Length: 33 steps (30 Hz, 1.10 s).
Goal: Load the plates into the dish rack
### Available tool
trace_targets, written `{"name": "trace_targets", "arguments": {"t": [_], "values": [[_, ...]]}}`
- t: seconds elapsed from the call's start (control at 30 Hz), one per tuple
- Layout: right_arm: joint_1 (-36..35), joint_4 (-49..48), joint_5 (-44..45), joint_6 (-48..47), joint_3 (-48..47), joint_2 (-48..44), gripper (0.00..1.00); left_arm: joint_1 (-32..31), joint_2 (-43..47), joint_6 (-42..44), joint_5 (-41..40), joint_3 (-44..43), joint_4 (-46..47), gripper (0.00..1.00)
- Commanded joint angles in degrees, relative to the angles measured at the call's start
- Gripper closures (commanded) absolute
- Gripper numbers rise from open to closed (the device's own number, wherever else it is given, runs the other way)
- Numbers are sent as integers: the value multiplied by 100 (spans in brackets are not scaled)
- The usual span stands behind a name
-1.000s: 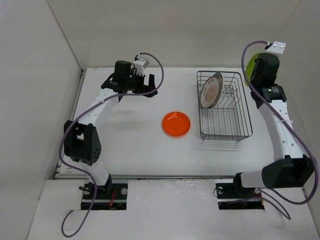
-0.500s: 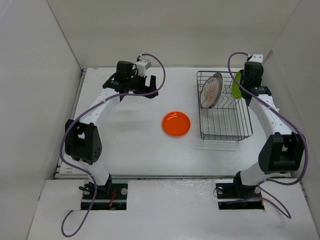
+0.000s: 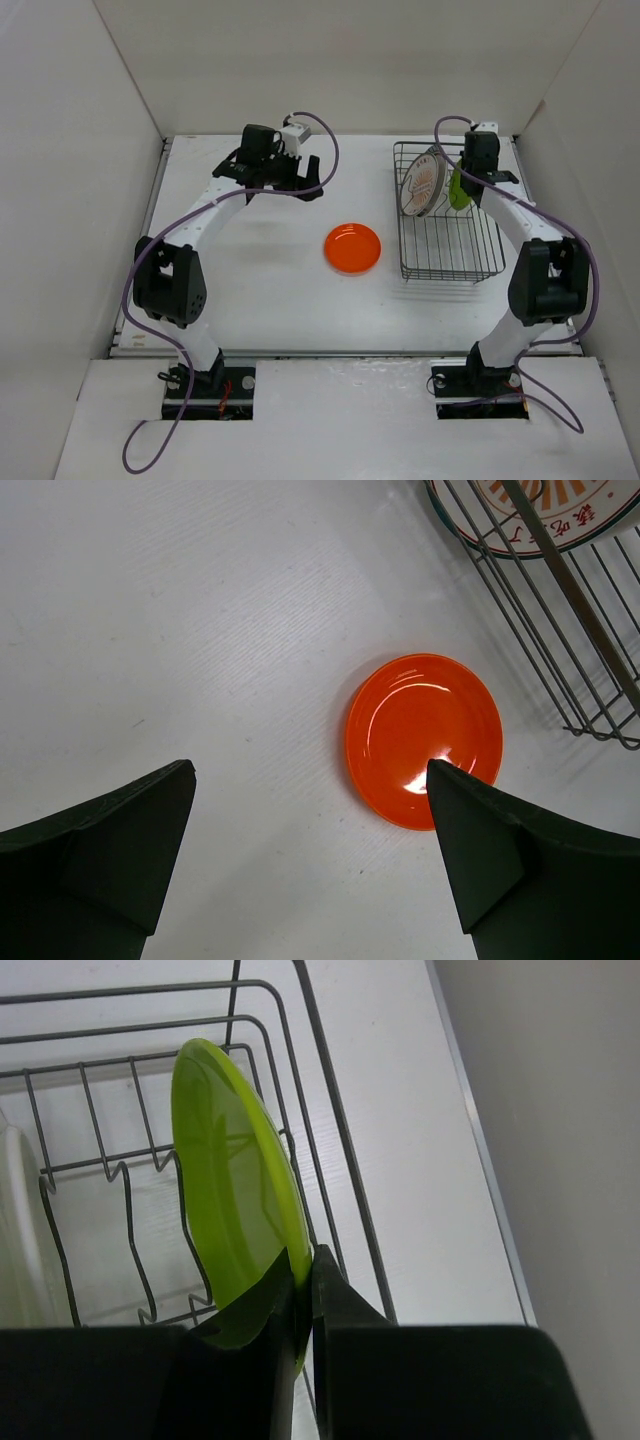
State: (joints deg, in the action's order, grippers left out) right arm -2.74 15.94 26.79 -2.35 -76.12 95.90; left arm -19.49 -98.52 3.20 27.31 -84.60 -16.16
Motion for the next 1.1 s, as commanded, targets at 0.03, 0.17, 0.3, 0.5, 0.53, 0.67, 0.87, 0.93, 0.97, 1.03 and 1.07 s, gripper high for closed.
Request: {"name": "trace_targets", "arguments": {"t": [0.03, 0.17, 0.3, 0.5, 0.53, 0.67, 0.87, 0.93, 0.97, 1.03, 1.07], "values": [[-112, -215, 301, 77, -263, 43, 79, -20, 26, 146, 72, -163, 34, 0], [-227, -153, 406, 182, -377, -18, 50, -20, -79, 207, 353, -92, 34, 0], [-227, 40, 679, 296, -579, -177, 23, -20, -185, 277, 609, 31, 34, 0], [-227, 567, 1127, 603, -1010, -886, 0, -126, -597, 330, 609, 93, 34, 0], [-227, 637, 1127, 656, -1010, -1010, 0, -126, -746, 382, 609, 93, 34, 0], [-279, 752, 514, 718, -1010, -1669, 0, -239, -1186, 383, 784, 40, -132, 0], [-332, 1086, -1288, 771, -905, -2390, 0, -293, -1793, 436, 1048, -329, -519, 1], [-384, 1086, -1595, 832, -835, -2549, 0, -363, -1873, 436, 1101, -329, -581, 4], [-385, 1086, -1702, 833, -739, -2628, 0, -415, -1934, 436, 1101, -329, -581, 5], [-385, 1086, -1939, 885, -685, -2830, 0, -468, -1987, 436, 1162, -329, -581, 9], [-385, 1086, -1940, 885, -633, -2918, 0, -468, -2039, 436, 1163, -382, -581, 12]]}}
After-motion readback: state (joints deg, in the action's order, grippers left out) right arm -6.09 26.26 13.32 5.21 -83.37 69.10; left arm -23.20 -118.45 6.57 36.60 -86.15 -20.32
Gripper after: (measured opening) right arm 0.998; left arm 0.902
